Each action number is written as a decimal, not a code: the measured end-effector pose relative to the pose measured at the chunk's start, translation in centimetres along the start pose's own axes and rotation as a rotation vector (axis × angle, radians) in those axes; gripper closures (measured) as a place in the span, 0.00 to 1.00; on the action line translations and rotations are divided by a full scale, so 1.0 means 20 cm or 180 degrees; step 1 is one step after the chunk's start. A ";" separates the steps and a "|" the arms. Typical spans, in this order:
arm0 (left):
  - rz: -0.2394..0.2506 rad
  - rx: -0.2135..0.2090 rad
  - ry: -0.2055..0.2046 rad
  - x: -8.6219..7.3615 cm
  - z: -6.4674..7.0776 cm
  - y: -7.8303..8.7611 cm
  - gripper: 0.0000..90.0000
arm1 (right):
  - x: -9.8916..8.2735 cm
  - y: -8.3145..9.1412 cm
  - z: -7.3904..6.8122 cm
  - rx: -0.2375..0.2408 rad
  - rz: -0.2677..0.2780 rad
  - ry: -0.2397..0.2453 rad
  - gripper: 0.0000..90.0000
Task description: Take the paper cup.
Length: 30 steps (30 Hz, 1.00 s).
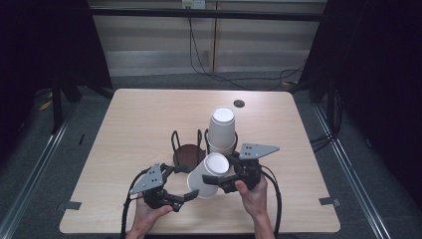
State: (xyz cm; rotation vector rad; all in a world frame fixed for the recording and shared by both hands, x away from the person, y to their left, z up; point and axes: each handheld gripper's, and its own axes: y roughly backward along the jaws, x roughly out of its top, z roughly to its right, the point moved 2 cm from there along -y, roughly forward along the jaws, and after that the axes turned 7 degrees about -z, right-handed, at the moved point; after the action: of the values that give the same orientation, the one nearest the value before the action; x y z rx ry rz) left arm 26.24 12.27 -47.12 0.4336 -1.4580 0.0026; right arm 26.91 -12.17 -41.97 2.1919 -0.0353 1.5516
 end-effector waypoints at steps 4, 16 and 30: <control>-0.0002 -0.0142 -0.0002 0.00 0.00 -0.03 0.17 | -0.01 -0.01 0.00 0.0022 -0.0026 0.0002 0.26; -0.0083 -0.0213 0.0050 -0.01 0.02 -0.12 0.09 | -0.02 -0.06 -0.02 0.0104 -0.0044 0.0007 0.26; -0.0090 -0.0337 0.0039 -0.02 0.01 -0.17 0.09 | -0.03 -0.06 -0.02 0.0112 -0.0022 -0.0010 0.26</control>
State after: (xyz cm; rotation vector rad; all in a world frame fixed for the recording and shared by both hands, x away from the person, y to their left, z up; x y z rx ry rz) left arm 26.96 9.15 -48.57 0.3669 -1.4328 -0.0939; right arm 26.69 -11.03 -42.83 2.2192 -0.0013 1.5562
